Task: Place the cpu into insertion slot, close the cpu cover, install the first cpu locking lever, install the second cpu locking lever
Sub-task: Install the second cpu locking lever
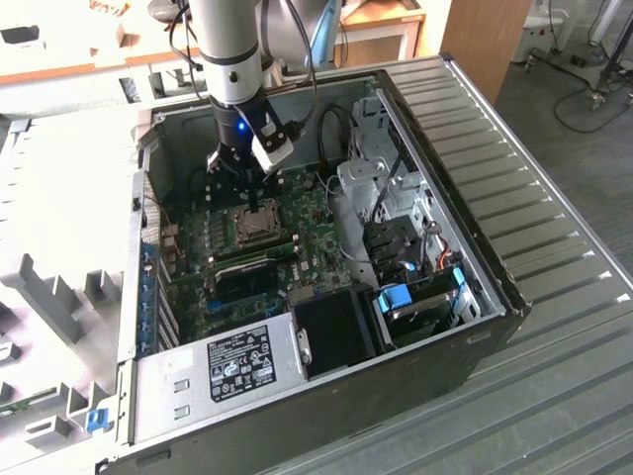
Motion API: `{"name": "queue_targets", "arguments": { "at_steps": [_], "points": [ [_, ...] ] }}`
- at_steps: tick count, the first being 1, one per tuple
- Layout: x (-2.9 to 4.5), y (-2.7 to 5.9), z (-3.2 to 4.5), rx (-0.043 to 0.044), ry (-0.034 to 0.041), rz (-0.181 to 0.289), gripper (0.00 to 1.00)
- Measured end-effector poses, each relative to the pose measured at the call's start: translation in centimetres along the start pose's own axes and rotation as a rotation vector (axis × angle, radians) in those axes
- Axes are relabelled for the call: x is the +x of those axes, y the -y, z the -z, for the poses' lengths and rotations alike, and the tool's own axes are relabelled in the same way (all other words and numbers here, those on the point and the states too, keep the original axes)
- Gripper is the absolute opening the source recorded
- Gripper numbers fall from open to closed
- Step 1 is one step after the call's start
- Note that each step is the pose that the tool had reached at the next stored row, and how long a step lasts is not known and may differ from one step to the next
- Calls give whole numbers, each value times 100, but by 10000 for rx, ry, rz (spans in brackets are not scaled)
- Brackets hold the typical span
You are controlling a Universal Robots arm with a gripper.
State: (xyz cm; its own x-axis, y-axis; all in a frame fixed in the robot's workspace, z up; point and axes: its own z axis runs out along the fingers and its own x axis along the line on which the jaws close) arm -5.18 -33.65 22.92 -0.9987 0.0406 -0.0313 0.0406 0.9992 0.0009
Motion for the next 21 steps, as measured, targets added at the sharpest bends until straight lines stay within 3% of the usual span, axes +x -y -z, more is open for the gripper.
{"name": "queue_targets", "arguments": {
  "at_steps": [21],
  "points": [
    [-2, 37, 11, -1, 1, 0, 11]
  ]
}}
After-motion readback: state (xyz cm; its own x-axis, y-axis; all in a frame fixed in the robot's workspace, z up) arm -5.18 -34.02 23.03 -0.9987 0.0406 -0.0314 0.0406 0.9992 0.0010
